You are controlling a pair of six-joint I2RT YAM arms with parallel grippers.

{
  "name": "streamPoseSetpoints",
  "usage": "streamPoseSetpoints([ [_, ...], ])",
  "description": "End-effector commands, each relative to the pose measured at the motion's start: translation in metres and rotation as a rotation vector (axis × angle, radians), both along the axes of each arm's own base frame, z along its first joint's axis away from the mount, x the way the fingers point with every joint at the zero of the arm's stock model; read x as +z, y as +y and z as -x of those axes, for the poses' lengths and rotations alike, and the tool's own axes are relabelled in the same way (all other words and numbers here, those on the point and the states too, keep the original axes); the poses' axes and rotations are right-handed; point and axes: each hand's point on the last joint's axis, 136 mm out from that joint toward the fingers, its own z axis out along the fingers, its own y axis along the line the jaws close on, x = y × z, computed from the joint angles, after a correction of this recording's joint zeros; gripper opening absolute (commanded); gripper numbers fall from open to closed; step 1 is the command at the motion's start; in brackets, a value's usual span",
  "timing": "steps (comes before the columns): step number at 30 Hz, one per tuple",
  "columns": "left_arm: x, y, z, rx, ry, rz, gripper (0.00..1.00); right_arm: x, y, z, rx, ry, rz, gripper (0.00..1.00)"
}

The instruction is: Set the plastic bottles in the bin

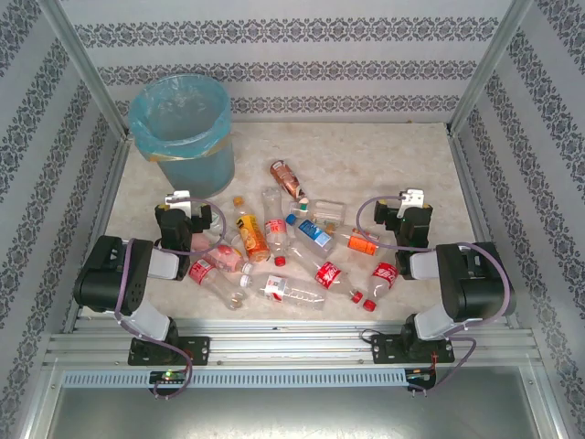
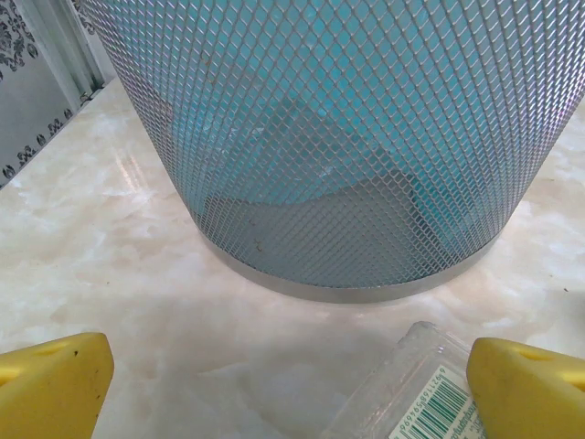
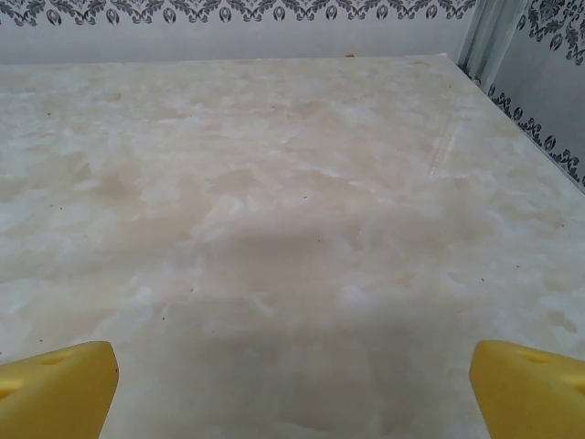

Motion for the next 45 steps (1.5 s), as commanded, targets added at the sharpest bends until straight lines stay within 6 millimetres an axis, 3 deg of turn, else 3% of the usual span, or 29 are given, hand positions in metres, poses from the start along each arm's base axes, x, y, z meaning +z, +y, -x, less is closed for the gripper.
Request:
streamPoseSetpoints([
  [1, 0.005, 0.007, -0.001, 0.029, -0.01, 0.006, 1.0, 0.01, 0.003, -0.004, 0.0, -0.03, 0.012, 0.98],
  [25, 0.004, 0.007, -0.001, 0.025, -0.009, 0.007, 1.0, 0.01, 0.002, -0.004, 0.0, -0.032, 0.001, 0.98],
  [30, 0.008, -0.009, 0.005, -0.075, -0.058, 0.006, 1.0, 0.011, 0.001, -0.005, -0.001, -0.034, 0.001, 0.98],
  [34, 0.01, 0.0, 0.006, -0.015, -0.064, 0.01, 1.0, 0.012, 0.002, -0.005, 0.0, -0.037, 0.0, 0.98],
  [40, 0.022, -0.005, 0.011, -0.052, -0.077, 0.007, 0.98, 0.012, 0.001, -0.004, -0.002, -0.033, -0.001, 0.98],
  [45, 0.031, -0.003, 0.017, -0.044, -0.1, 0.007, 0.97, 0.042, -0.004, -0.005, -0.034, -0.06, 0.001, 0.98],
])
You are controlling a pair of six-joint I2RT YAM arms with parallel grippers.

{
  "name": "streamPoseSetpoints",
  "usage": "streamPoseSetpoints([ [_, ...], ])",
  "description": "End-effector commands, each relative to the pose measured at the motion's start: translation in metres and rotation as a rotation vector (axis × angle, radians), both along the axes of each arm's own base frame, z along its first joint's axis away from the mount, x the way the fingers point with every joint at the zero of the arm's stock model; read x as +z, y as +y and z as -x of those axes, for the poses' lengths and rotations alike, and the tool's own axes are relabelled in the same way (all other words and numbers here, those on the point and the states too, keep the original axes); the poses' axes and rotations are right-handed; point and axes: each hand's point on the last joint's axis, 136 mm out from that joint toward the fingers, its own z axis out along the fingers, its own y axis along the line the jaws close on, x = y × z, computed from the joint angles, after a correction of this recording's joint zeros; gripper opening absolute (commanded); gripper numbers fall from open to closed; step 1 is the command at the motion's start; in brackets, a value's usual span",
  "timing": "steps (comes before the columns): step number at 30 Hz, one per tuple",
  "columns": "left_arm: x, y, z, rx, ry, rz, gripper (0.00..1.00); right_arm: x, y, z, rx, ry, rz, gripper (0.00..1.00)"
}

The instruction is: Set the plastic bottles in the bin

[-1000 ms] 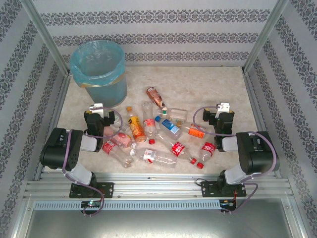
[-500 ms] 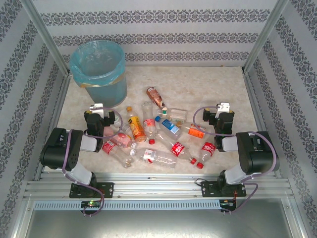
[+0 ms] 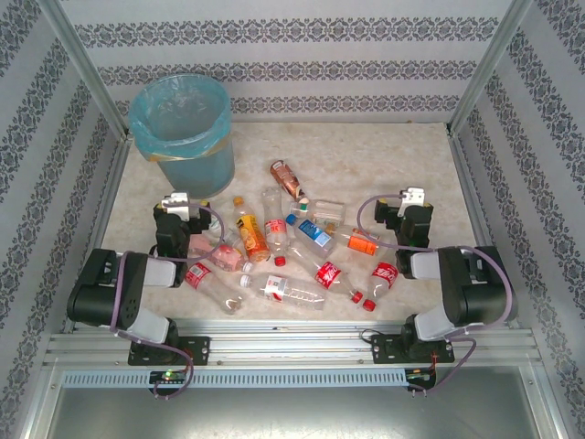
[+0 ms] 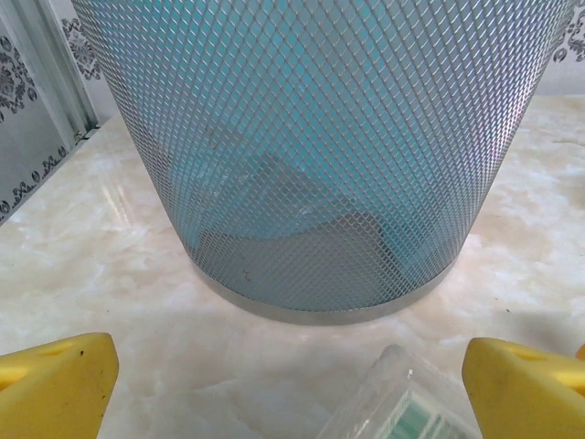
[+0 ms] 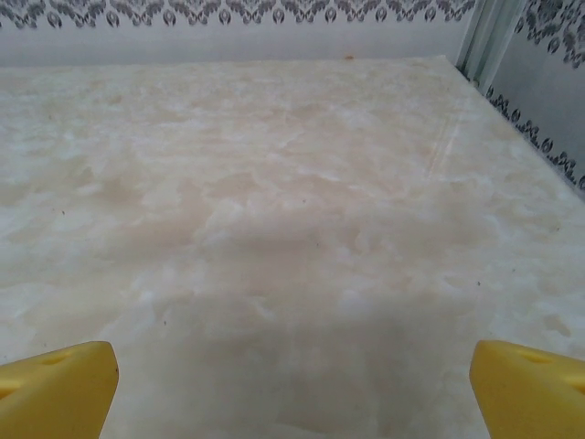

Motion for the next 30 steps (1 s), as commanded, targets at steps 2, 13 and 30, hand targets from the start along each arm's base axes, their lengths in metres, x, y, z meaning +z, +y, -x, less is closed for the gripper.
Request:
streamPoseSetpoints([
  [2, 0.008, 0.005, 0.004, 0.012, -0.006, -0.01, 0.96, 0.038, -0.003, -0.002, -0.028, -0.061, 0.003, 0.97],
  [13, 0.068, 0.008, 0.017, 0.037, -0.092, 0.049, 0.93, 0.103, 0.075, 0.006, 0.245, -0.008, -0.069, 0.88],
  [30, 0.152, -0.115, 0.053, -0.558, -0.011, 0.579, 0.86, 0.073, 0.307, 0.187, 1.404, 0.43, 0.415, 0.87],
])
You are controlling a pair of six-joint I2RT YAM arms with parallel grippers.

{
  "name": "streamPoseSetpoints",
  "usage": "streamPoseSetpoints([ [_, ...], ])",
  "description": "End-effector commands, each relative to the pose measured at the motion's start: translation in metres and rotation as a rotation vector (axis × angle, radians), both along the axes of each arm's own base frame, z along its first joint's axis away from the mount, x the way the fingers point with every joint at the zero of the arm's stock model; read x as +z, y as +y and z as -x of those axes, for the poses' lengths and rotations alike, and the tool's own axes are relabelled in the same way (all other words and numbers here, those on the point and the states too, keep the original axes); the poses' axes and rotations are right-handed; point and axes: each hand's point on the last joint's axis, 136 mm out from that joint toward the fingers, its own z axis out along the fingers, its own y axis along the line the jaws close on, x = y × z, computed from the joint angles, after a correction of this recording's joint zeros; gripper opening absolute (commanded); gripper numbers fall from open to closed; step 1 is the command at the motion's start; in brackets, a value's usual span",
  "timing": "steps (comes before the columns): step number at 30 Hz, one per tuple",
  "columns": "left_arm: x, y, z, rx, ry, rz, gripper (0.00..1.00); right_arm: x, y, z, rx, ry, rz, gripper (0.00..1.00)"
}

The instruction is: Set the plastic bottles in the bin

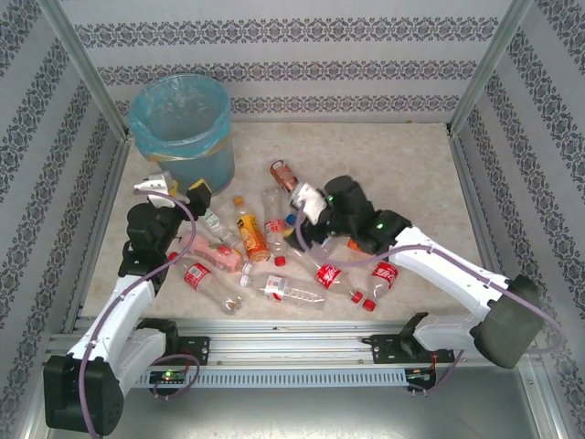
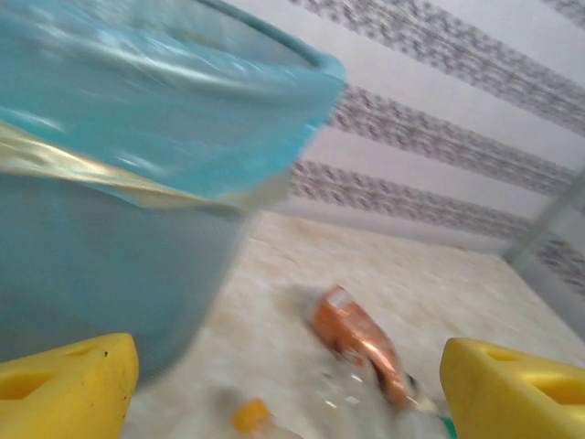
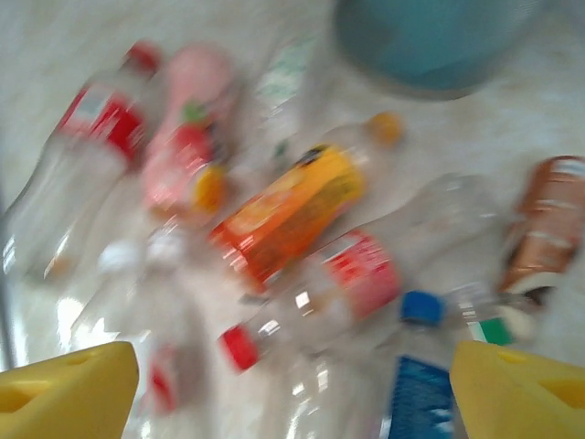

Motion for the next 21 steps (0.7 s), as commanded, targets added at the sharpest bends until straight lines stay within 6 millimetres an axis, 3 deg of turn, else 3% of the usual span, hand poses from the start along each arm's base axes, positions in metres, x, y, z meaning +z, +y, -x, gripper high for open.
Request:
streamPoseSetpoints([
  [1, 0.011, -0.049, 0.015, -0.263, 0.05, 0.131, 0.87, -0.036, -0.005, 0.046, 0.2, 0.033, 0.202, 0.87],
  [6, 0.066, -0.084, 0.032, -0.531, -0.075, 0.252, 0.92, -0.07, 0.001, 0.093, 0.39, 0.033, 0.362, 0.92],
  [10, 0.096, -0.099, 0.043, -0.676, -0.102, 0.272, 0.93, -0.08, 0.005, 0.098, 0.382, 0.032, 0.401, 0.92],
  [13, 0.107, -0.115, 0.065, -0.841, -0.12, 0.174, 0.97, -0.088, 0.005, 0.099, 0.354, 0.043, 0.422, 0.92],
  [17, 0.087, -0.128, 0.078, -0.865, -0.134, 0.03, 1.0, -0.097, 0.007, 0.097, 0.292, 0.07, 0.441, 0.92],
  [21, 0.048, -0.115, 0.072, -0.715, -0.133, -0.217, 1.0, -0.113, 0.003, 0.096, 0.224, 0.122, 0.493, 0.91],
])
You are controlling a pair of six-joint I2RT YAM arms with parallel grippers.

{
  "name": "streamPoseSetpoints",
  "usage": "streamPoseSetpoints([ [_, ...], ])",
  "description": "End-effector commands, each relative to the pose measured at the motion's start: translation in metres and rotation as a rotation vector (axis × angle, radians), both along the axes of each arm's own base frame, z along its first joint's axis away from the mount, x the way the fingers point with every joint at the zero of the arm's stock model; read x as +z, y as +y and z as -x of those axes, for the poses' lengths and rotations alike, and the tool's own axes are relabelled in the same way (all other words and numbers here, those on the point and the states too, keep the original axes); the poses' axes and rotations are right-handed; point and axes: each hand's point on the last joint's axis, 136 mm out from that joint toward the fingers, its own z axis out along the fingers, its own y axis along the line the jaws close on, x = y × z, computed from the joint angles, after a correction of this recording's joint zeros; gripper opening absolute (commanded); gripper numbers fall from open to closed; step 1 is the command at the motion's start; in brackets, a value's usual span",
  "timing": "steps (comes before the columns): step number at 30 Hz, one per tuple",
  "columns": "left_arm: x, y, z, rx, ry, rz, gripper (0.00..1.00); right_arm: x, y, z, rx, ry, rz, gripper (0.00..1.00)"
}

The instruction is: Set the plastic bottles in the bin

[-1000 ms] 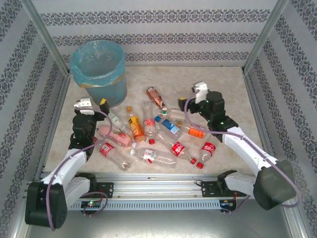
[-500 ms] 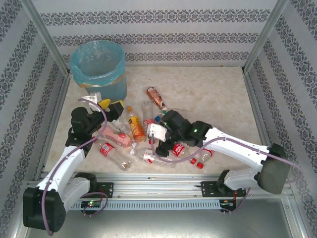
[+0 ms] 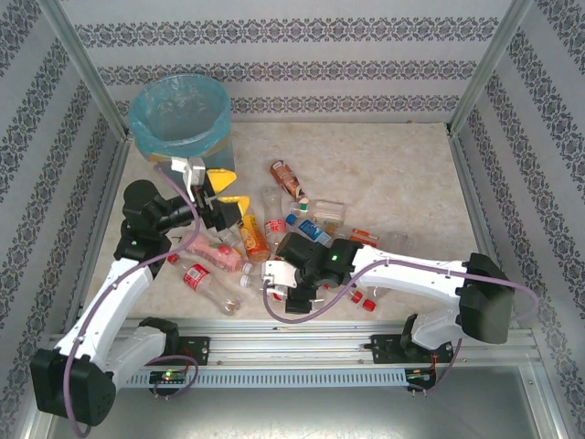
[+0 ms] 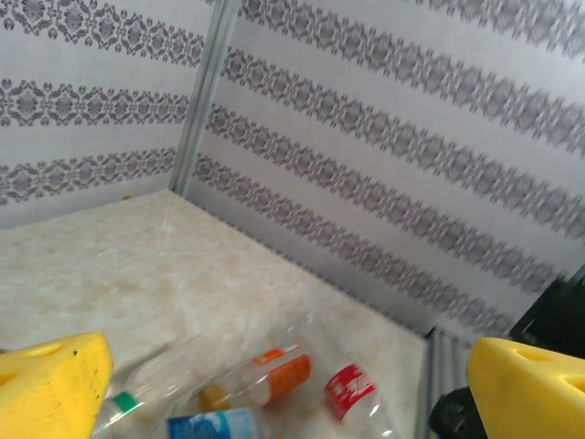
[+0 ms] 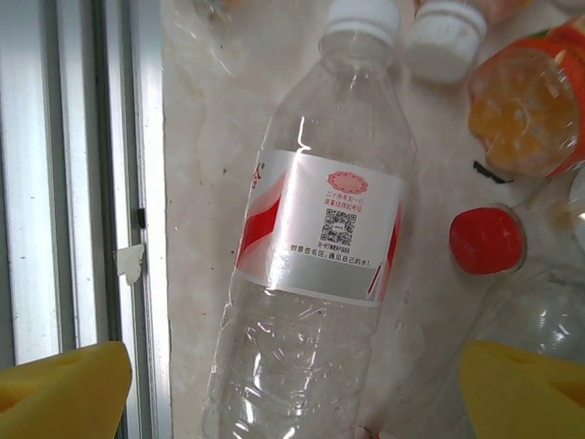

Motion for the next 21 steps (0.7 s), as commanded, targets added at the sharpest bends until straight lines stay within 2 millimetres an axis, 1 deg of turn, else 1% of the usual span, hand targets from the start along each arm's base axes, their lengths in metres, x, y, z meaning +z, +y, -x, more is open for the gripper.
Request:
streamPoseSetpoints([
  [1, -0.045, 0.014, -0.007, 0.129, -0.056, -0.246, 1.0, -0.017, -0.008, -0.001, -0.088, 0.017, 0.074, 0.91],
  [5, -0.06, 0.032, -0.019, 0.249, -0.054, -0.376, 1.0, -0.038, -0.008, 0.001, -0.113, 0.037, 0.107, 0.9],
  [7, -0.062, 0.04, -0.024, 0.298, -0.055, -0.403, 1.0, -0.049, -0.007, 0.0, -0.123, 0.043, 0.126, 0.88],
  [11, -0.063, 0.042, -0.027, 0.319, -0.051, -0.408, 1.0, -0.068, -0.006, -0.003, -0.148, 0.057, 0.173, 0.85],
  [12, -0.065, 0.042, -0.026, 0.317, -0.051, -0.408, 1.0, -0.071, -0.004, -0.004, -0.149, 0.054, 0.177, 0.82],
  [15, -0.074, 0.043, -0.025, 0.316, -0.056, -0.426, 1.0, -0.078, 0.0, -0.007, -0.152, 0.053, 0.179, 0.79],
  [18, -0.078, 0.046, -0.027, 0.334, -0.046, -0.443, 1.0, -0.08, 0.001, -0.008, -0.156, 0.054, 0.183, 0.71],
  [21, -0.075, 0.048, -0.028, 0.347, -0.057, -0.445, 1.0, -0.077, 0.0, -0.007, -0.157, 0.056, 0.184, 0.66],
])
